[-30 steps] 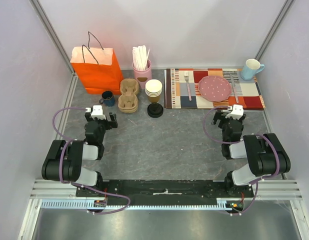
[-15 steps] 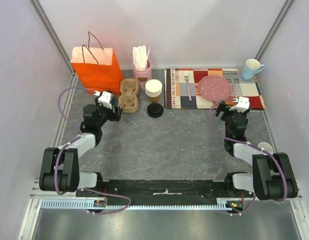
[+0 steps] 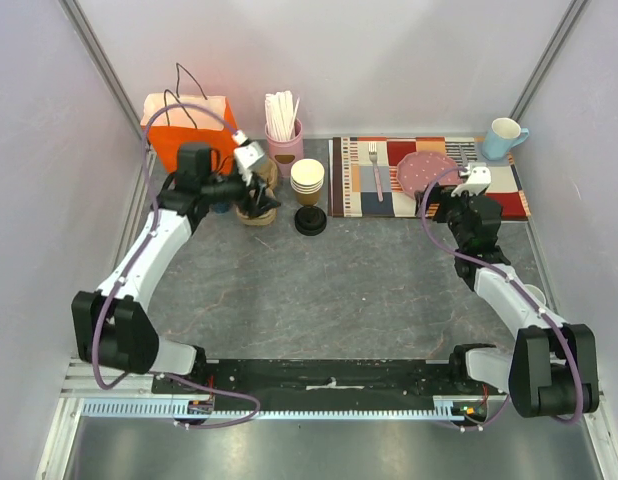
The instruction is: Pack the takeout coffee
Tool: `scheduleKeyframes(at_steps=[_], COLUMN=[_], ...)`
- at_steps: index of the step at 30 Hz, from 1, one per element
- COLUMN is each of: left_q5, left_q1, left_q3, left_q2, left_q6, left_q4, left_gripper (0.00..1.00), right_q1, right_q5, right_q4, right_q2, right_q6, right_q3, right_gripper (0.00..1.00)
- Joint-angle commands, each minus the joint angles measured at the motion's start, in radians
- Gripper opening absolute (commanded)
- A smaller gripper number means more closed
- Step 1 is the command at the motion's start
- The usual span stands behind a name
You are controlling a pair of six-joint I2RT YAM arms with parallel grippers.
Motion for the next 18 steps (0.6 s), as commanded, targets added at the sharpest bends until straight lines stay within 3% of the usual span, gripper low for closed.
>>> scheduleKeyframes(at_steps=[1, 3, 10, 18], left_q5=[-0.081, -0.070, -0.043, -0.130], left_q1=[-0.148, -0.183, -0.191, -0.225], left_q3=[0.240, 0.379, 0.805, 0.869], left_q2=[0.146, 0.253, 0.572, 0.693], left_q6=[0.109, 0.213, 0.328, 0.420], left_q4=[-0.177, -0.268, -0.447, -0.472], left_gripper=[0.64, 0.62, 0.62, 0.63], right_q1=[0.013, 0.019, 0.027, 0.027], right_q5=[-0.146, -0.172, -0.200, -0.203], right_q4=[-0.085, -0.102, -0.115, -0.111], right_q2=[-0.031, -0.031, -0.006, 0.032], right_q6=[0.013, 0.013, 0.006, -0.005], right_q3=[0.045, 0.061, 0.081, 0.087], right_gripper=[0.98, 0.98, 0.98, 0.98])
